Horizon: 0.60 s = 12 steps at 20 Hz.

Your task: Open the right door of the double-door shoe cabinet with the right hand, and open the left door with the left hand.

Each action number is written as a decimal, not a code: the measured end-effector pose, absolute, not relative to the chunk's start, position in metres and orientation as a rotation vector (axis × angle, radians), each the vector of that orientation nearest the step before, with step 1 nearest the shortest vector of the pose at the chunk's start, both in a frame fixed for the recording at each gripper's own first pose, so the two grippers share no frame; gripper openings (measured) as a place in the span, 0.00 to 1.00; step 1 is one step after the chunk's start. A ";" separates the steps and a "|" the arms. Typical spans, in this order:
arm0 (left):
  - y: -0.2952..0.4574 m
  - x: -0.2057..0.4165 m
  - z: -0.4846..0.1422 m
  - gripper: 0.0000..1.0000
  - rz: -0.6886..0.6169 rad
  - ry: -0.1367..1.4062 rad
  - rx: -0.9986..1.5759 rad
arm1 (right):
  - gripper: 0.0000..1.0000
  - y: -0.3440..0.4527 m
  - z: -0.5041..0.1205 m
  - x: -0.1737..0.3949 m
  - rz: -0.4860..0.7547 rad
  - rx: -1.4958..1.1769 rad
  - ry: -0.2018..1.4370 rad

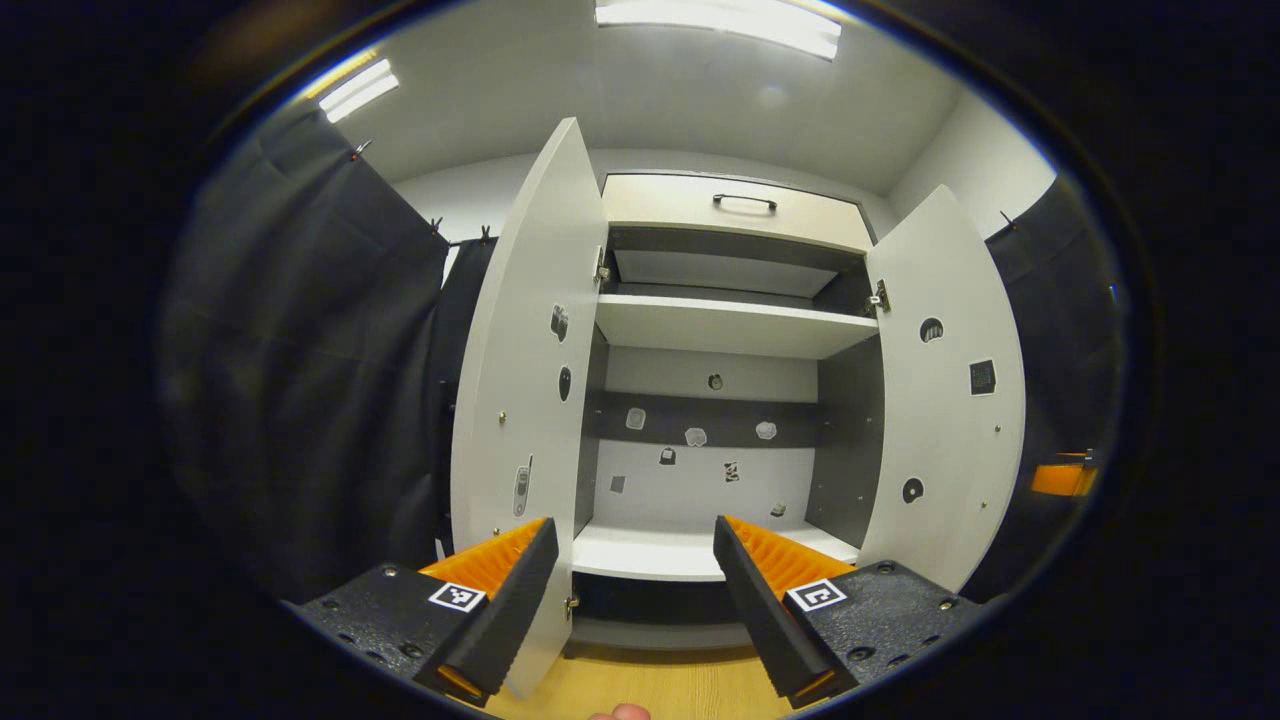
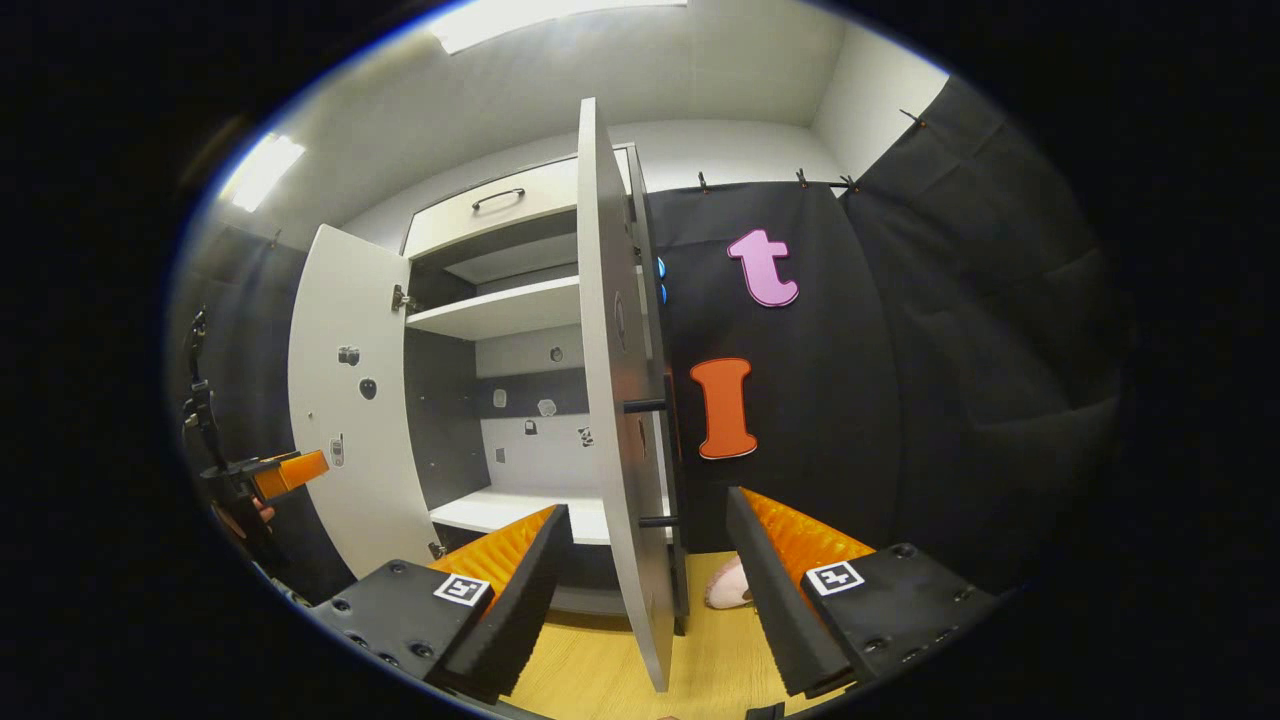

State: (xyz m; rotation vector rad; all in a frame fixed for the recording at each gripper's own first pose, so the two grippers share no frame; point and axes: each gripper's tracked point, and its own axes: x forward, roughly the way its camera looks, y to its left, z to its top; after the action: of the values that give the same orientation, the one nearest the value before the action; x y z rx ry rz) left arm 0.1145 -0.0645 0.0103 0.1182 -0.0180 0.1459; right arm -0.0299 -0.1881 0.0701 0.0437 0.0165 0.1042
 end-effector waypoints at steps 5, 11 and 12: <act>-0.064 0.114 0.013 0.94 0.140 -0.029 0.130 | 0.99 -0.182 0.070 -0.027 0.114 0.048 0.016; -0.058 0.119 0.007 0.94 0.144 -0.018 0.140 | 0.99 -0.178 0.067 -0.026 0.110 0.038 0.032; -0.059 0.119 0.005 0.94 0.138 -0.011 0.133 | 0.99 -0.177 0.066 -0.025 0.109 0.037 0.032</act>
State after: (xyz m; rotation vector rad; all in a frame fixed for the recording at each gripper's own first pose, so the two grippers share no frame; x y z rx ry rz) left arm 0.1194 -0.0595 0.0045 0.1330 -0.0111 0.1382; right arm -0.0253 -0.1769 0.0664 0.0369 0.0323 0.1090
